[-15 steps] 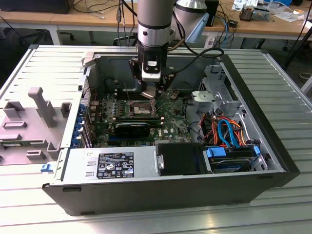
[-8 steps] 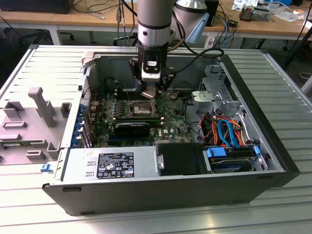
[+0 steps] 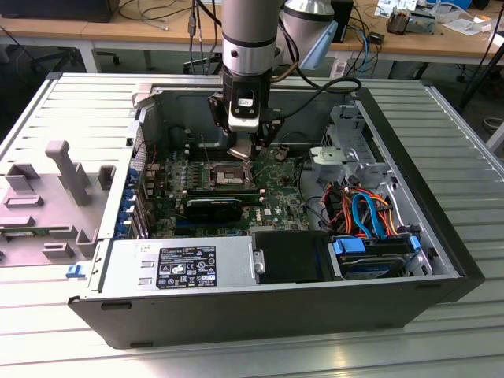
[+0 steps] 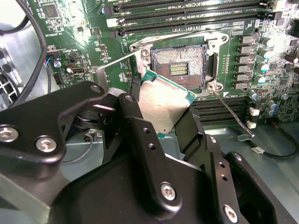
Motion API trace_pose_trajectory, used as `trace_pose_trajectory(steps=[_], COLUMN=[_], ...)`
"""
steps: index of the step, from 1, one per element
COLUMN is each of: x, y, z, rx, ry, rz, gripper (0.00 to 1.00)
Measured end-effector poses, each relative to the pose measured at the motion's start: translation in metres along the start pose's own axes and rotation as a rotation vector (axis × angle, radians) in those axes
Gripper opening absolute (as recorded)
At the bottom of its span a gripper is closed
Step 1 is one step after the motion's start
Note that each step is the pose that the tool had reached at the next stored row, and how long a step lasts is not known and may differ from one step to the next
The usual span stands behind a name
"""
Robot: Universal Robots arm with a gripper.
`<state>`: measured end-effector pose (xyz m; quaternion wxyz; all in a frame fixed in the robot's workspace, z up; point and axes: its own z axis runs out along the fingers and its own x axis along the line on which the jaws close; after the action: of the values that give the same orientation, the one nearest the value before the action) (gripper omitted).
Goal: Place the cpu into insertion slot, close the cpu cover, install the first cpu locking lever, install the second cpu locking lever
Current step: 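Place the cpu into insertion slot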
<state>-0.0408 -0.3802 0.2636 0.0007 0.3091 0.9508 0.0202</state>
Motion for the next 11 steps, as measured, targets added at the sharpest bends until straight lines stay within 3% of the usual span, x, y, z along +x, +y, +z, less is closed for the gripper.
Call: trace_pose_trajectory(steps=[11], x=[0.0000], y=[0.0000], z=[0.0000], rx=[-0.0001], ry=[-0.0003], rz=[0.008], gripper=[0.54])
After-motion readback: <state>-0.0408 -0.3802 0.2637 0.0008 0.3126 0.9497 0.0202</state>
